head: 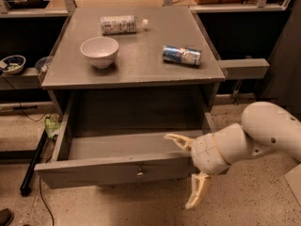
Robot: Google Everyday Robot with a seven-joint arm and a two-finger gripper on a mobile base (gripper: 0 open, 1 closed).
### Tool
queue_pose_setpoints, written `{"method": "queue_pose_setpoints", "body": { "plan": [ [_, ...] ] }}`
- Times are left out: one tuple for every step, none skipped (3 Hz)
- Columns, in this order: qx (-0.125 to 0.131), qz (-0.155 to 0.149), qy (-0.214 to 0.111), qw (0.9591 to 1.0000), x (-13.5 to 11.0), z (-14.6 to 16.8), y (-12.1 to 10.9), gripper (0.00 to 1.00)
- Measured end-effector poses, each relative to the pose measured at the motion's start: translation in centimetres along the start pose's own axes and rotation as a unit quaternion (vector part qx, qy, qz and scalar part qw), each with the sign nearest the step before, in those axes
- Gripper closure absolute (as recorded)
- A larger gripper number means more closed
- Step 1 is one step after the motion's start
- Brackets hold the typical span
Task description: Open top drawer
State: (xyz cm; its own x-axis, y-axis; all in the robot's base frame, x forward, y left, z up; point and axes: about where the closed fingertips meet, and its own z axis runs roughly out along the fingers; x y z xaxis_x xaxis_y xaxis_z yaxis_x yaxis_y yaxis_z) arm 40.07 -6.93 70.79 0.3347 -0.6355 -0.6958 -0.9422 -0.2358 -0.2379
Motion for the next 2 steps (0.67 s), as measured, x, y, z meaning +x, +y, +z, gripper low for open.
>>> {"method": "queue_pose_setpoints", "body": {
  "plan": [
    [-0.016,0.0,-0.003,0.9999,0.27,2.75,-1.84,0.0],
    [-0.016,0.0,-0.003,0.9999,0.27,2.76,-1.83,0.0]
  ]
}}
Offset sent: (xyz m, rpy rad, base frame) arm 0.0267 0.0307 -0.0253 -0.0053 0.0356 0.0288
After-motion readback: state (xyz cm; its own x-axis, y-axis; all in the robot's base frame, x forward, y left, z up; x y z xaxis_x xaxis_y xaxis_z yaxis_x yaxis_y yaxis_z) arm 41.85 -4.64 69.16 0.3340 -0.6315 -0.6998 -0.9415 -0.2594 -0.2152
